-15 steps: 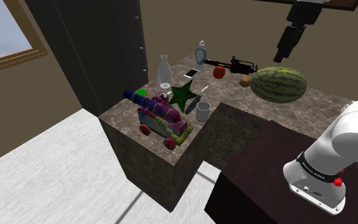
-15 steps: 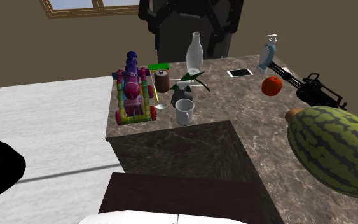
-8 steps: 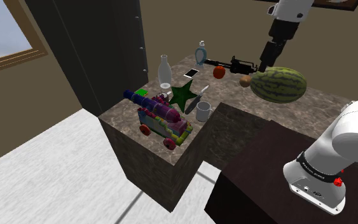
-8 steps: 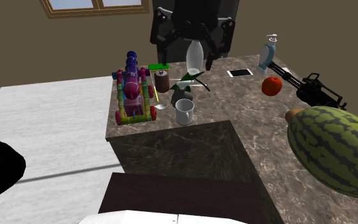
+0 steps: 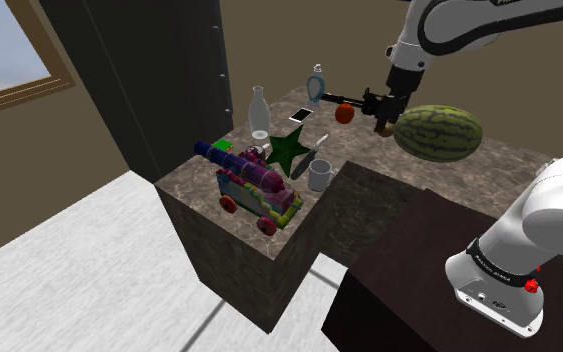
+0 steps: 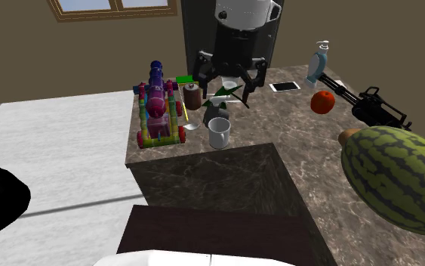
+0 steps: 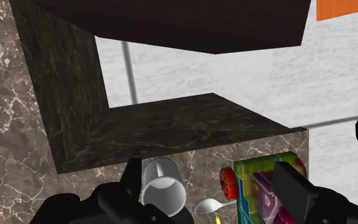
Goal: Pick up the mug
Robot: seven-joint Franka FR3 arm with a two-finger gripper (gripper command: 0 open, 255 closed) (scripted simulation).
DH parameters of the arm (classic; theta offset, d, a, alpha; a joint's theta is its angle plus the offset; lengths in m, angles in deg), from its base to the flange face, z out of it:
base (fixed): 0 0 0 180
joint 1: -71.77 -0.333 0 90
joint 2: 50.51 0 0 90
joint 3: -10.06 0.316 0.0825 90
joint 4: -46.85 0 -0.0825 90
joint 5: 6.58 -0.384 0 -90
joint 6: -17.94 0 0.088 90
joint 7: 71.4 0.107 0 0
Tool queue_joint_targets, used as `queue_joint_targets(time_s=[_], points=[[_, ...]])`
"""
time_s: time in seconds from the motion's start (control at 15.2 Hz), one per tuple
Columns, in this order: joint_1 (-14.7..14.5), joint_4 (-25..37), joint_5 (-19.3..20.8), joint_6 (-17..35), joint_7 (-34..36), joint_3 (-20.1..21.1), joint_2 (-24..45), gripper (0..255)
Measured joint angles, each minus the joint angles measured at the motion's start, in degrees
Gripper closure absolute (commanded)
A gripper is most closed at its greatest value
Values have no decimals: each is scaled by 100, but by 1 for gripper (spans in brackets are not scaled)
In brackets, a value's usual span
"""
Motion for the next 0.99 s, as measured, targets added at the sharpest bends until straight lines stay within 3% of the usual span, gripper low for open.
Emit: queue_joint_targets(time_s=[0.59, 0.99], points=[[-66, 230, -110, 1612, -322, -79, 1817, 0], [-93, 802, -287, 2470, -561, -87, 3232, 0]])
